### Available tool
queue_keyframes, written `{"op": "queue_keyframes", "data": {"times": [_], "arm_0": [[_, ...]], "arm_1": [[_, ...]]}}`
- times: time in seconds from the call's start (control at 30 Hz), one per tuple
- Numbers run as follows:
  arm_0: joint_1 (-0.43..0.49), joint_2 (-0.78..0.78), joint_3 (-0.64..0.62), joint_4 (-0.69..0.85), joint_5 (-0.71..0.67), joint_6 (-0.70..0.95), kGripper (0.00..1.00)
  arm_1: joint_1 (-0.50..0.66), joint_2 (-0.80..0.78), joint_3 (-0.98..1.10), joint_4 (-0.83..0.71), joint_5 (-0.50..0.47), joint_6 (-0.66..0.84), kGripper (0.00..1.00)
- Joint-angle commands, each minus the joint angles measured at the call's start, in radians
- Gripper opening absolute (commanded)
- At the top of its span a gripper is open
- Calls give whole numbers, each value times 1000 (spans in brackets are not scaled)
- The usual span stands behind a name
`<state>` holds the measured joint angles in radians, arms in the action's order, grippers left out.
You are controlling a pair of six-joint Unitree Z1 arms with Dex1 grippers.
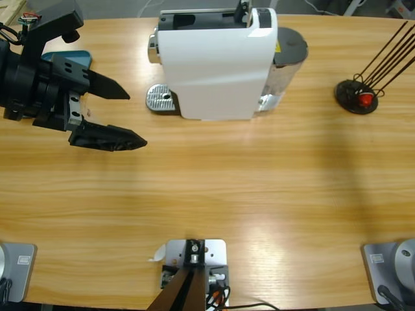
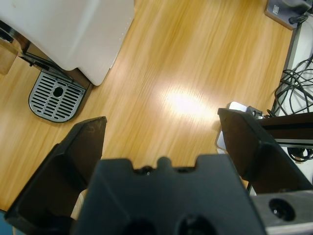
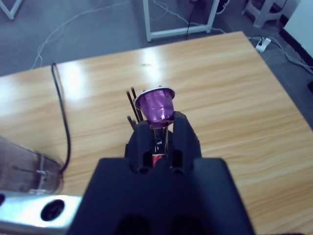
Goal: Pour coffee
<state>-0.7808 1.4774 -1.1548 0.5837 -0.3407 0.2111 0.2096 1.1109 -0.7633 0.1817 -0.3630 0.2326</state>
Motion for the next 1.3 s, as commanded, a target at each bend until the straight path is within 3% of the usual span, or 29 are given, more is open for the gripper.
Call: {"op": "queue_keyframes", "data": {"times": [0.03,0.1,0.17,0.3,0.57,0.67,0.9,1.1,1.3], "arm_0": [[-2,-28,45,-16,-8,-13,991],[-2,-42,58,-16,-7,-13,991],[-1,-68,70,-16,-1,-12,991],[23,-142,91,-10,32,-10,988],[215,-278,96,106,29,-6,987],[264,-298,98,132,26,-2,987],[276,-296,109,133,26,-1,987],[281,-292,133,129,28,0,989],[285,-280,142,119,26,1,991]], "arm_1": [[86,-171,-74,78,333,-103,0],[134,-199,-73,106,487,-132,0],[209,-209,-70,153,571,-171,0],[360,-172,-73,167,600,-221,0],[595,119,-218,157,623,-331,0],[605,256,-307,144,655,-397,0],[614,473,-526,156,717,-508,0],[591,593,-603,156,751,-545,0],[538,648,-661,157,717,-595,0]]}}
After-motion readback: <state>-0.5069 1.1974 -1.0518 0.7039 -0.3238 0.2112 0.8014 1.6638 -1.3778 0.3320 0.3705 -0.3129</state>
